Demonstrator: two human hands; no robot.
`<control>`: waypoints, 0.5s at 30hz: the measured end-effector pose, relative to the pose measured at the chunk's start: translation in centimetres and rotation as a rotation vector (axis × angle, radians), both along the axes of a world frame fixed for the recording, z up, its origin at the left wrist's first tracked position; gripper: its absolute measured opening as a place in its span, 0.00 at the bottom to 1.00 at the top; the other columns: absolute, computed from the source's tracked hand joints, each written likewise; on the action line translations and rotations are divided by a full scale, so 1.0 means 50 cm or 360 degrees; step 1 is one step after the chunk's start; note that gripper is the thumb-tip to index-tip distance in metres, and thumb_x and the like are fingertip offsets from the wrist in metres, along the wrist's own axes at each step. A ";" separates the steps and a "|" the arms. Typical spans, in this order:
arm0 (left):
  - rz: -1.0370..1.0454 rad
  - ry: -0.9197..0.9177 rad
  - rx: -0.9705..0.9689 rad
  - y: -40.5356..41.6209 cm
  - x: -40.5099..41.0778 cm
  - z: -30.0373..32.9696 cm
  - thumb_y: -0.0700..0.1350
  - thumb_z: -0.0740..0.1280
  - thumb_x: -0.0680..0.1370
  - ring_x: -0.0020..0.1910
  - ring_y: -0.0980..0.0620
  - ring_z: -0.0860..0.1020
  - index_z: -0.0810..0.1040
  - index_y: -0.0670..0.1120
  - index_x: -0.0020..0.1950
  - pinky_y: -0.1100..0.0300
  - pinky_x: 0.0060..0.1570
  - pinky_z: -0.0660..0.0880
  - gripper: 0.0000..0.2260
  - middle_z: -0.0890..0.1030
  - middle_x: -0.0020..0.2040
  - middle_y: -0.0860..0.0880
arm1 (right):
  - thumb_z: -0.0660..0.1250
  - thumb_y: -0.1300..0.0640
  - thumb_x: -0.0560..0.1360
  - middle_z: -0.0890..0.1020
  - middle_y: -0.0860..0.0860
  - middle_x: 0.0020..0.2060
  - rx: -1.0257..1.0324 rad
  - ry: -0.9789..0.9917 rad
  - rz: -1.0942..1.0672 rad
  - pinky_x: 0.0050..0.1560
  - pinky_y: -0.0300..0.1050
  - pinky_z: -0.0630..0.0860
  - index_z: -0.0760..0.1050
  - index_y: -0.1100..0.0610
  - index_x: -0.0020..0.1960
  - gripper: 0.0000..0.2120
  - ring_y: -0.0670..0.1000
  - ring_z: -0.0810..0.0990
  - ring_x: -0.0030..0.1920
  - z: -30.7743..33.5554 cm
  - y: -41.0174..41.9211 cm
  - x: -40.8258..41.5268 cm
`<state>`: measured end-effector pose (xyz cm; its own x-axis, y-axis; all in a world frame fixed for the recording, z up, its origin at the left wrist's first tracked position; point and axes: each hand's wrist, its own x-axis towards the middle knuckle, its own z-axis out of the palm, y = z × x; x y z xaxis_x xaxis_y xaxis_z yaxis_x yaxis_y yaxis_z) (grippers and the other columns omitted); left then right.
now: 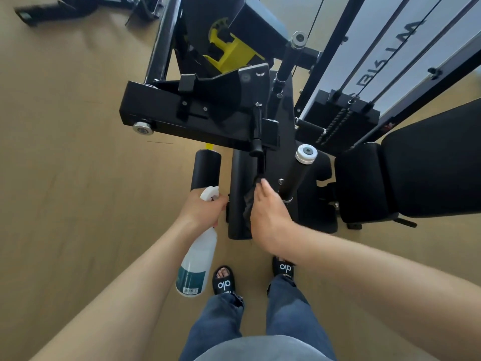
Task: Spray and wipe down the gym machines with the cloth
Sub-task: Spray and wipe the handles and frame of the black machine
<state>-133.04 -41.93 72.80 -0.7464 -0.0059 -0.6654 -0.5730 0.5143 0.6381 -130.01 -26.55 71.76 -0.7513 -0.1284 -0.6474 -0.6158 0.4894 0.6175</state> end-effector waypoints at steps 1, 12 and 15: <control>0.0005 -0.0008 -0.0009 0.000 -0.002 0.001 0.52 0.68 0.83 0.30 0.53 0.72 0.82 0.41 0.56 0.64 0.29 0.68 0.13 0.75 0.34 0.46 | 0.51 0.40 0.83 0.51 0.63 0.81 -0.0005 0.0055 -0.0076 0.78 0.68 0.39 0.50 0.59 0.82 0.35 0.68 0.44 0.80 -0.001 0.004 -0.035; 0.0022 -0.0058 -0.0031 -0.011 0.020 0.007 0.51 0.69 0.83 0.29 0.54 0.71 0.82 0.40 0.56 0.70 0.20 0.66 0.14 0.74 0.34 0.48 | 0.59 0.48 0.83 0.63 0.65 0.77 -0.0192 0.0067 0.0071 0.79 0.65 0.50 0.63 0.62 0.78 0.28 0.68 0.58 0.78 0.002 0.003 0.000; 0.0003 -0.0018 -0.0017 -0.008 0.015 0.022 0.50 0.69 0.82 0.26 0.54 0.71 0.83 0.39 0.54 0.67 0.25 0.68 0.14 0.74 0.31 0.48 | 0.70 0.53 0.78 0.80 0.61 0.63 -0.0748 0.0125 0.0127 0.74 0.60 0.66 0.78 0.62 0.65 0.19 0.63 0.76 0.65 -0.006 0.038 0.033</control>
